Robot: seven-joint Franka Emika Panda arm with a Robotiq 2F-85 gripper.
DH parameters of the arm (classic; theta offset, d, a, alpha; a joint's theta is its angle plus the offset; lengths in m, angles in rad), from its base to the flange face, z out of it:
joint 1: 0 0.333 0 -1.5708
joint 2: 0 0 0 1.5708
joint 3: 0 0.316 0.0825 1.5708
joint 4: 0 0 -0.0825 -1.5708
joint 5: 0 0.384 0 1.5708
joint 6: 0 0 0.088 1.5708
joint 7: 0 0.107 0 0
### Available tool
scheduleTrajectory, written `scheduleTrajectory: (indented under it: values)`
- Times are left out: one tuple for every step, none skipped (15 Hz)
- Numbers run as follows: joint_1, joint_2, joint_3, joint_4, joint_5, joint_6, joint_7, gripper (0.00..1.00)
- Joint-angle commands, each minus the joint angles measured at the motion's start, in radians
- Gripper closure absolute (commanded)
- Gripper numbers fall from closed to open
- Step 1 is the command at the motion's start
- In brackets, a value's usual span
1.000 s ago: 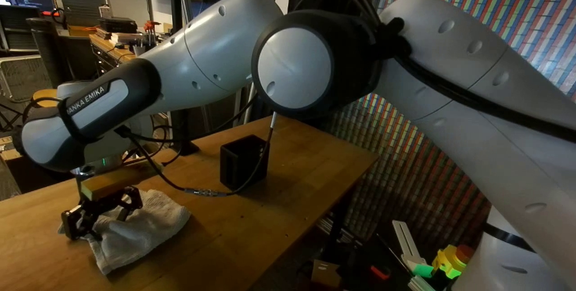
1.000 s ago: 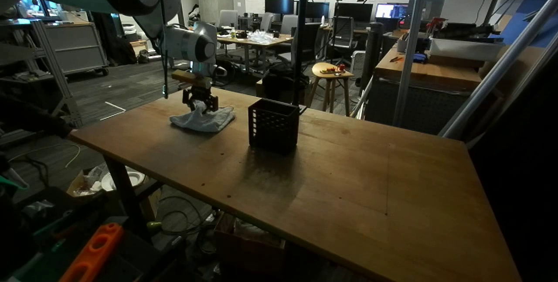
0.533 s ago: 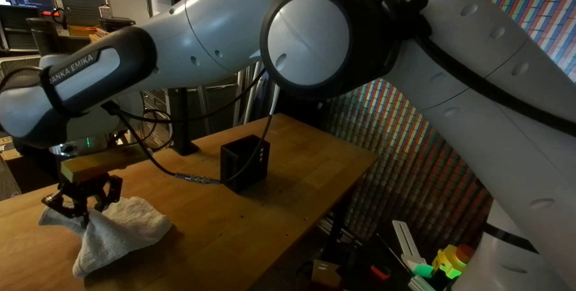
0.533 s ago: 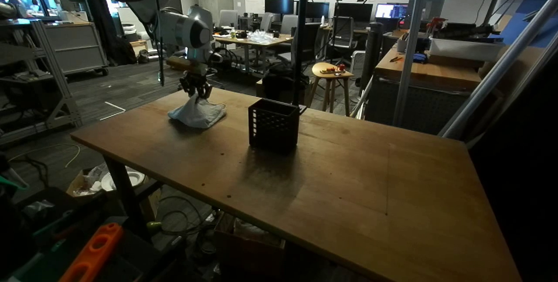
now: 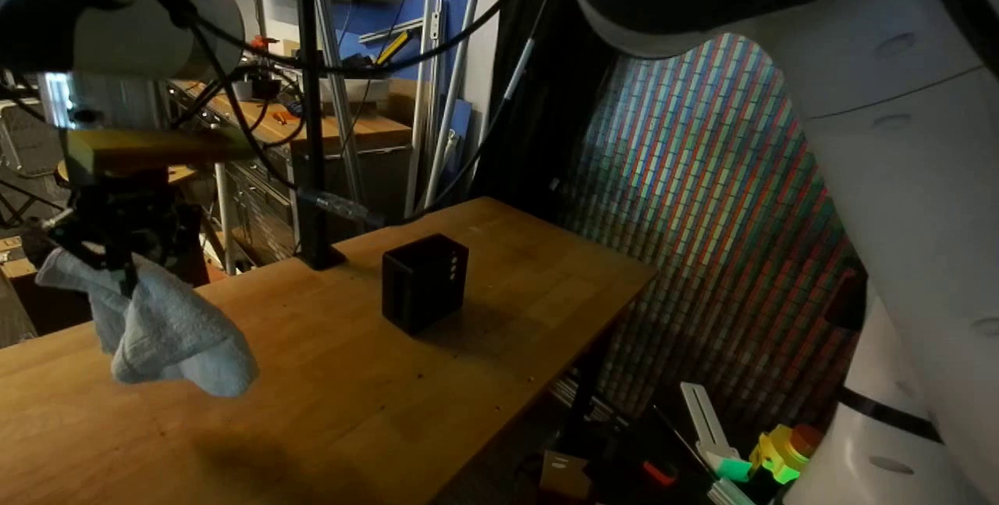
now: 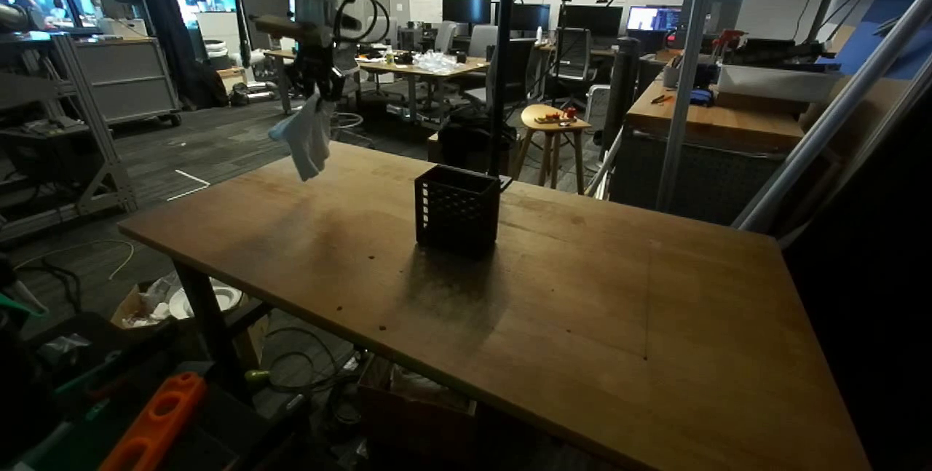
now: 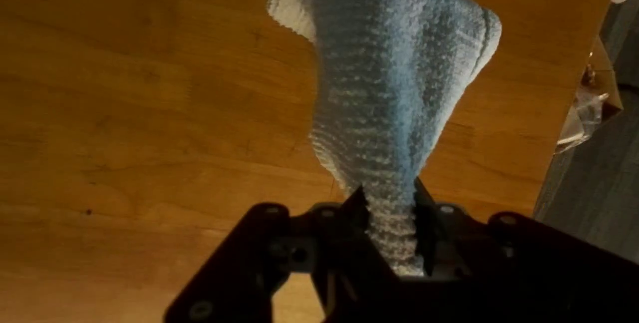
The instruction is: Pick up the cloth and put it in the box
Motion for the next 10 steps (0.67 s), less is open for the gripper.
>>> scheduleTrajectory:
  values:
    - [-0.014, -0.178, -0.040, -0.086, -0.039, -0.100, -0.013, 0.92]
    - [-0.022, -0.206, -0.051, -0.088, -0.056, -0.127, -0.027, 0.92]
    - [-0.037, -0.243, -0.060, -0.110, -0.073, -0.146, -0.053, 0.92]
    - [-0.051, -0.271, -0.070, -0.122, -0.093, -0.165, -0.077, 0.92]
    - [-0.070, -0.307, -0.080, -0.154, -0.112, -0.173, -0.109, 0.92]
    - [-0.092, -0.336, -0.090, -0.183, -0.129, -0.176, -0.141, 0.92]
    - [-0.117, -0.367, -0.100, -0.216, -0.145, -0.174, -0.182, 0.92]
    - [-0.139, -0.389, -0.108, -0.244, -0.160, -0.172, -0.218, 0.92]
    - [-0.162, -0.409, -0.118, -0.273, -0.173, -0.163, -0.253, 0.92]
    - [-0.188, -0.430, -0.127, -0.305, -0.183, -0.153, -0.290, 0.92]
